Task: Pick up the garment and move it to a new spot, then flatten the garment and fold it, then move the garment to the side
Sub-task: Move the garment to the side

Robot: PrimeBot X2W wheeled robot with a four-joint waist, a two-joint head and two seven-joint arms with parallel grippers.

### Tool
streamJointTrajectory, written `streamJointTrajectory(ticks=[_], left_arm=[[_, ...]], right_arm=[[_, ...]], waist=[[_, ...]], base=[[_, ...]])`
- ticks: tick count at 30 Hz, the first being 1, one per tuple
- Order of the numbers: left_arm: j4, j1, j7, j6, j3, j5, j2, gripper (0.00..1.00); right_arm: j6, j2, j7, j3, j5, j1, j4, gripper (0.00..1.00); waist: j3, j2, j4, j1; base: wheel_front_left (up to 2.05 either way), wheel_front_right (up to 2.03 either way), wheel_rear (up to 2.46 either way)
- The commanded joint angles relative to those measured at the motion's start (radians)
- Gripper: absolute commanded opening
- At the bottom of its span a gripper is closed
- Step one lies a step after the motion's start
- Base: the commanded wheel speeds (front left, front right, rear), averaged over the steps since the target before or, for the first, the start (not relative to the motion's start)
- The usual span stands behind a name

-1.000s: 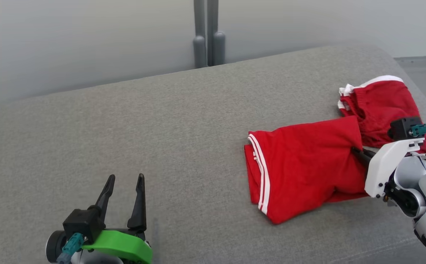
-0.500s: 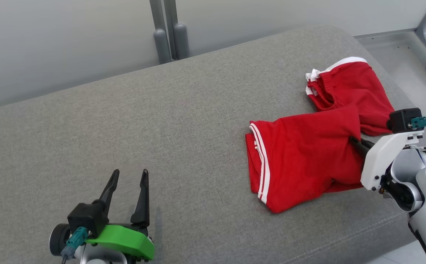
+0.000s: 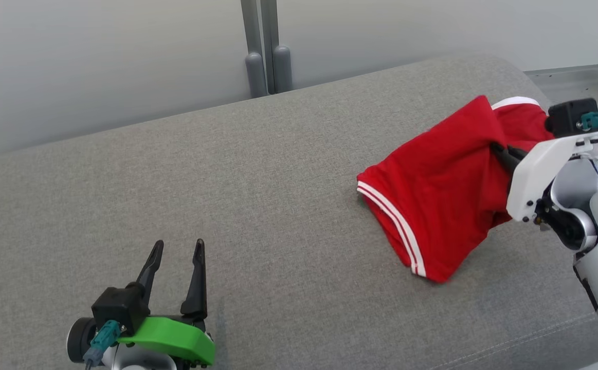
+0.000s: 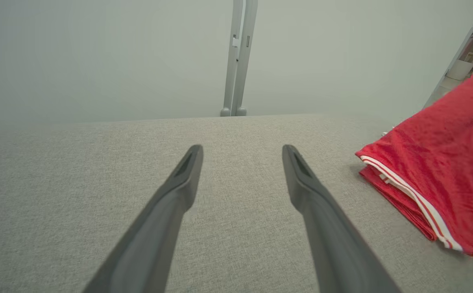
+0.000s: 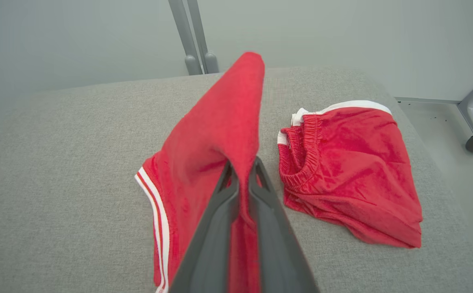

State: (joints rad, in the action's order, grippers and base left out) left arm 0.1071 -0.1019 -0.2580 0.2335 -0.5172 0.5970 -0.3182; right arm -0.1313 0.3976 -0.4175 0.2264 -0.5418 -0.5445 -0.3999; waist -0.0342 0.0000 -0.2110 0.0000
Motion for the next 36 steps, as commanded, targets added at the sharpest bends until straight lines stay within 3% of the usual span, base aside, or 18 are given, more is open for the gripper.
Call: streamJointTrajectory(ticks=[1,15,26,36], left_arm=[[-0.002,0.008,-0.007,0.003,0.006,0.0,-0.002,1.0],[-0.019,-0.024,-0.004,0.003,0.02,-0.016,-0.024,1.0],[-0.052,-0.071,0.03,0.01,0.019,-0.036,-0.063,1.0],[-0.093,-0.115,0.075,0.018,0.01,-0.062,-0.097,1.0]], right_arm=[[0.001,0.001,-0.01,-0.01,0.014,-0.03,0.001,0.0],[0.001,0.076,-0.022,-0.127,0.109,-0.147,-0.079,0.0],[0.001,0.098,0.064,-0.256,0.179,-0.228,-0.179,0.0],[0.001,0.119,0.17,-0.446,0.285,-0.284,-0.374,0.0]], waist=[[-0.004,0.0,0.004,0.0],[-0.076,0.0,0.024,0.0],[-0.171,0.0,0.041,0.0],[-0.261,0.0,0.098,0.0]], base=[[0.0,0.0,0.0],[0.0,0.0,0.0],[0.0,0.0,0.0],[0.0,0.0,0.0]])
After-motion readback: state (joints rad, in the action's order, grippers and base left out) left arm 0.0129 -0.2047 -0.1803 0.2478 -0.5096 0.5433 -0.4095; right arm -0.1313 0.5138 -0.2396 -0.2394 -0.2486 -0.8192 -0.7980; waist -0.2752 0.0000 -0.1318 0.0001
